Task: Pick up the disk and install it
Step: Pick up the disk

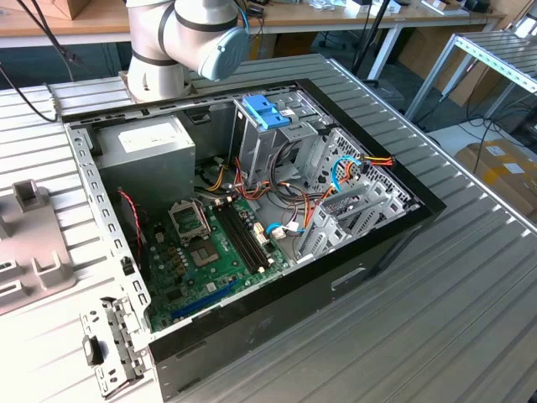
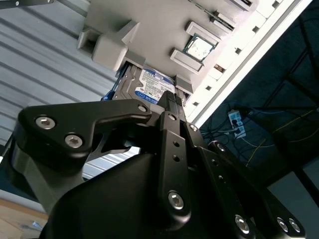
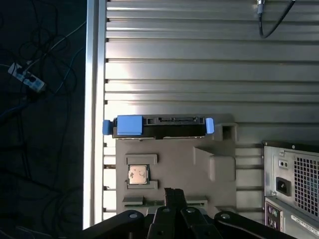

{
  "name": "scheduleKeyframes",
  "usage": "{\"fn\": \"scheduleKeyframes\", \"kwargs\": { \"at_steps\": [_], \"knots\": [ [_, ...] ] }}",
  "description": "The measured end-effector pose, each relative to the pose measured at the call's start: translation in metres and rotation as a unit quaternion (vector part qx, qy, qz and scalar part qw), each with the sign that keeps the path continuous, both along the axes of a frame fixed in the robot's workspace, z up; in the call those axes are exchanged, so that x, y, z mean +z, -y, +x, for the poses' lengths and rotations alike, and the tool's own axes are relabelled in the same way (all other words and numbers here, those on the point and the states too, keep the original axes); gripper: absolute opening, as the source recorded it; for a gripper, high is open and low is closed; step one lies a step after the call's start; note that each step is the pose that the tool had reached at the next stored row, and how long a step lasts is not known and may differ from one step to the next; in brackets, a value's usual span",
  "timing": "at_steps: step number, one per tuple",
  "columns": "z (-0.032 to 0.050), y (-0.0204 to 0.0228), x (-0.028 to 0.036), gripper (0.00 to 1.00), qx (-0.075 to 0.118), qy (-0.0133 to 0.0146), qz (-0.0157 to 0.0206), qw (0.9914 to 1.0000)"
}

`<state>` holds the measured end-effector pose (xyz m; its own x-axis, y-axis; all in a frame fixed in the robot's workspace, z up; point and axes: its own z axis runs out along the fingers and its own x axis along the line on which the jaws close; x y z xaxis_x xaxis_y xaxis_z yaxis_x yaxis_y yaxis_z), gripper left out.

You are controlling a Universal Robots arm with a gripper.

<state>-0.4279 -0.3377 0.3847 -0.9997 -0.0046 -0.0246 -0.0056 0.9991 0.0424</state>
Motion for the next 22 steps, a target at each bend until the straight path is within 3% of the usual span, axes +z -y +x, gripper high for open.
{"fn": "scheduleKeyframes", "kwargs": {
  "at_steps": [8,22],
  "knots": [
    [0.0000,0.0000,0.0000,0.11,0.022,0.0000,0.0000,0.99975],
    [0.0000,0.0000,0.0000,0.11,0.063,0.0000,0.0000,0.99799]
  ]
}}
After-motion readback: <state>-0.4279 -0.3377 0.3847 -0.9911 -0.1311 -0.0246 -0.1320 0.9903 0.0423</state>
